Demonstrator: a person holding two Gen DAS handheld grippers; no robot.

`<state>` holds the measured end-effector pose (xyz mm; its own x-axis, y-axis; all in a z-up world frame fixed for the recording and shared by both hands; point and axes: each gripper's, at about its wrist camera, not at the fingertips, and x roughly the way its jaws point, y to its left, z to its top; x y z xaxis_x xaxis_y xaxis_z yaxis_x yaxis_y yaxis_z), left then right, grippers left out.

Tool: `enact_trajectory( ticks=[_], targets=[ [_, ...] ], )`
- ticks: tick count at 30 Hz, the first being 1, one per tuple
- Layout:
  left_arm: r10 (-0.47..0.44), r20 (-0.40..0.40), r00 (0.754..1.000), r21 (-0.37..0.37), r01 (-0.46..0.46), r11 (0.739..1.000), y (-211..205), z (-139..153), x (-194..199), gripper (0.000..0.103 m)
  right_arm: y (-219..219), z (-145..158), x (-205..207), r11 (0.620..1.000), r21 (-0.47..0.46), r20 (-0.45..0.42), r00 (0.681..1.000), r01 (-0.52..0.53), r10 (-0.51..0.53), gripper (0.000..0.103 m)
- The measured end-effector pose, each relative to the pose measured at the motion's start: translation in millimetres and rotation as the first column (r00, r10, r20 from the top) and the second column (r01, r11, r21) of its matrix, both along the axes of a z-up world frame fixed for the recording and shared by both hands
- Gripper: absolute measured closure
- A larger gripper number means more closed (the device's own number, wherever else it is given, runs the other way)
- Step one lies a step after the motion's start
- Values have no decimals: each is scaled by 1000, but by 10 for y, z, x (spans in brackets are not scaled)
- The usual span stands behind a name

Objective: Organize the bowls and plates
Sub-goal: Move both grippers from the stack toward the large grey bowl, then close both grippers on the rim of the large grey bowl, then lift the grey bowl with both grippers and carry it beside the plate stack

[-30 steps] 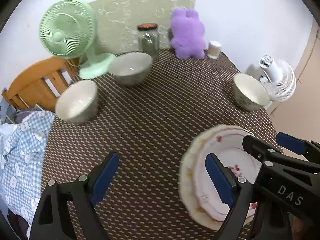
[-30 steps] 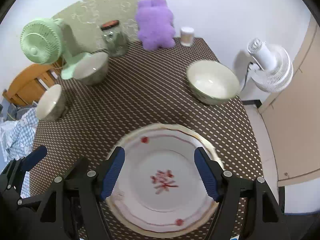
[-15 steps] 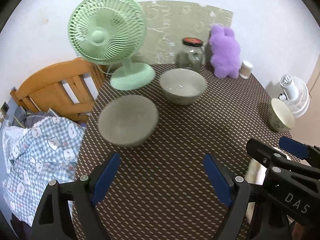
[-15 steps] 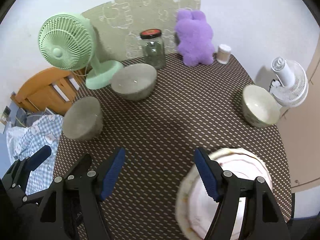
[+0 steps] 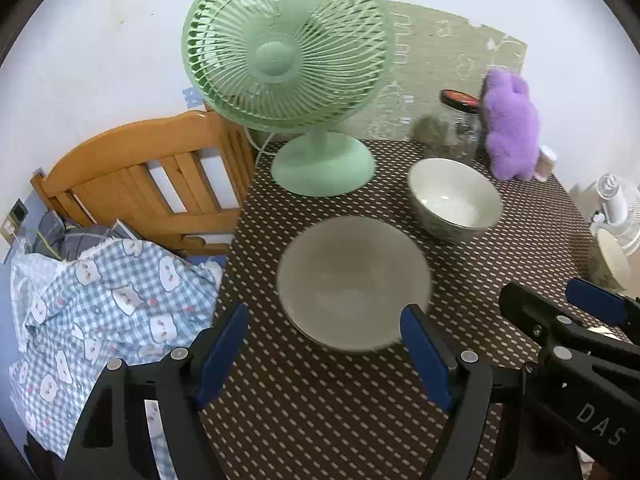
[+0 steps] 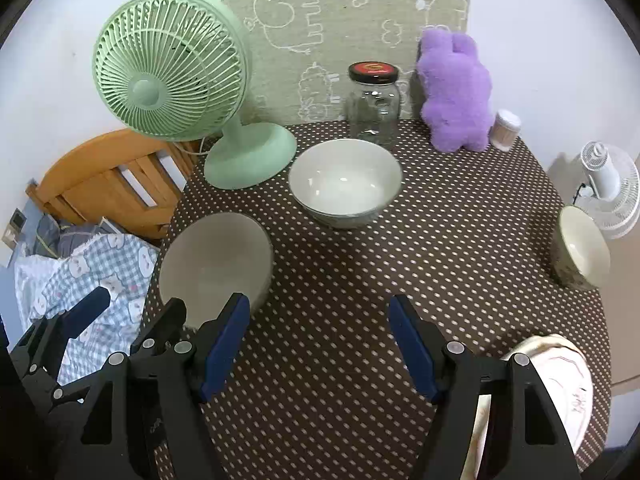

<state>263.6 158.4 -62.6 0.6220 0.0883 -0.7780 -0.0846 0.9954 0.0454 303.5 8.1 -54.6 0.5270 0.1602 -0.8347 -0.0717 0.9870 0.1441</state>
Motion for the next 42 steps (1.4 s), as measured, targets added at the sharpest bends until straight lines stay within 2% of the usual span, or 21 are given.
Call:
enact_trajectory(
  ticks=[7, 10, 14, 18, 20, 23, 25, 29, 35, 42],
  targets=[
    [11, -15, 1000, 9, -11, 1000, 239, -234, 248, 28, 258, -247, 295, 1000, 2, -27, 1000, 9, -9, 29],
    [15, -38, 999, 10, -15, 1000, 308, -353, 355, 33, 359, -392, 428, 1000, 3, -51, 999, 6, -6, 38],
    [-9, -70, 997, -25, 8, 1000, 343, -495, 462, 41, 468, -528, 532, 1000, -3, -71, 997, -10, 10, 42],
    [-28, -99, 995, -37, 24, 999, 338, -630, 552, 51, 550, -651, 607, 1000, -9, -97, 995, -26, 25, 54],
    [-36, -113, 993, -43, 31, 999, 331, -667, 588, 60, 578, -709, 654, 1000, -11, -109, 994, -29, 28, 57],
    [-56, -123, 991, -49, 51, 998, 312, -710, 630, 65, 603, -776, 700, 1000, -14, -119, 993, -21, 19, 65],
    [-70, -126, 990, -42, 65, 997, 287, -736, 660, 68, 621, -815, 727, 1000, -20, -125, 992, -22, 19, 74],
    [-71, -130, 989, -36, 67, 997, 277, -752, 691, 73, 673, -870, 768, 999, -14, -140, 989, -40, 38, 83],
    [-67, -139, 988, -35, 63, 997, 264, -744, 676, 77, 706, -855, 759, 999, -32, -143, 989, -42, 37, 84],
    [-79, -135, 988, -36, 74, 997, 100, -646, 580, 77, 550, -756, 651, 999, -42, -141, 990, -33, 26, 84]
  ],
)
